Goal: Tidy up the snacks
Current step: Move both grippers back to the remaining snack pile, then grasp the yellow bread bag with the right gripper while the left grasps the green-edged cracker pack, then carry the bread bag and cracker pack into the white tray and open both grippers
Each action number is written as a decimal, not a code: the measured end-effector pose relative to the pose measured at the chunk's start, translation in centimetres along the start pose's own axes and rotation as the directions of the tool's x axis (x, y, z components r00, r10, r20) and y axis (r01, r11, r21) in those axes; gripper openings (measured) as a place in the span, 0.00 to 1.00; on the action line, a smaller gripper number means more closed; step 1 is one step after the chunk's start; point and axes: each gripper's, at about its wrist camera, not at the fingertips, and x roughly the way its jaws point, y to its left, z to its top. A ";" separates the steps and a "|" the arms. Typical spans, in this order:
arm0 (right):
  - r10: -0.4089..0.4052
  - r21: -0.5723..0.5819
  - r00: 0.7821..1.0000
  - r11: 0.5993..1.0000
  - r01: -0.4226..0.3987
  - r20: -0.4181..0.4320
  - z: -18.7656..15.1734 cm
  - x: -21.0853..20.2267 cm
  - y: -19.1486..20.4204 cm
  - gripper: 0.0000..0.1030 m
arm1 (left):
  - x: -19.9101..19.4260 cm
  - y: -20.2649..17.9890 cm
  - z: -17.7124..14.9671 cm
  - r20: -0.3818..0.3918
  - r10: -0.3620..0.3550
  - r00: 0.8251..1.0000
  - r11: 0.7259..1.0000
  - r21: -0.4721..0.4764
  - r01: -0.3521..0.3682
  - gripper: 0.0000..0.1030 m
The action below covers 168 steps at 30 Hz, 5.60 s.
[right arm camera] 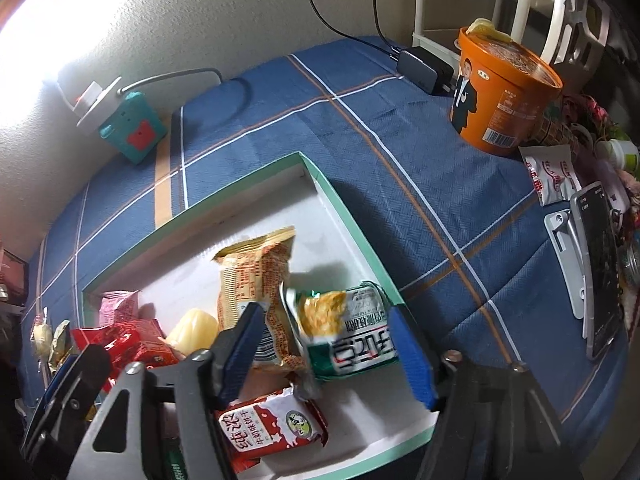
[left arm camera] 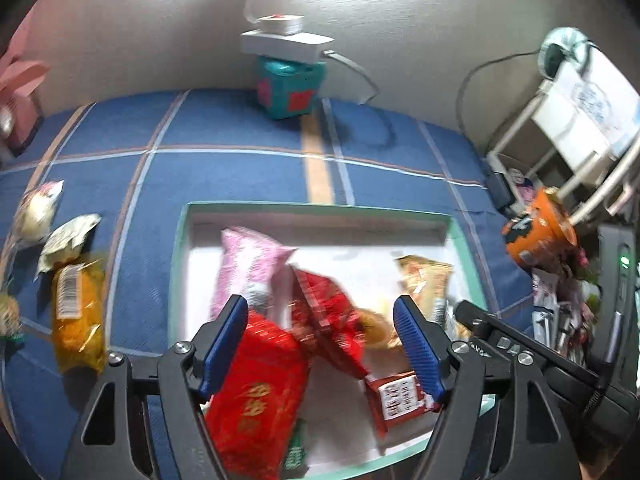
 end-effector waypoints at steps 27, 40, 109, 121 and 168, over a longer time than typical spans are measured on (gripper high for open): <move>0.109 -0.244 0.994 0.965 -0.098 0.031 -4.2 -4.2 9.3 1.00 | -5.1 11.2 -0.3 0.031 0.417 0.908 0.894 -0.192 -0.404 1.00; 0.172 -0.359 0.985 0.919 -0.163 -0.005 -7.5 -5.1 16.3 1.00 | -8.1 19.2 -1.0 -0.034 0.514 0.857 0.813 -0.297 -0.500 1.00; 0.210 -0.549 0.958 0.786 -0.285 -0.196 -14.1 3.2 31.7 0.46 | -1.9 32.5 -2.5 -0.186 0.330 0.926 0.802 -0.462 -0.379 0.50; 0.242 -0.526 0.952 0.793 -0.306 -0.190 -13.4 1.1 30.9 0.40 | -5.6 30.1 -2.0 -0.108 0.325 0.940 0.826 -0.451 -0.338 0.50; 0.158 -0.078 0.985 0.985 -0.152 0.077 -1.0 -6.2 6.4 0.40 | -7.6 9.3 -0.4 0.067 0.152 0.986 0.986 -0.077 -0.147 0.50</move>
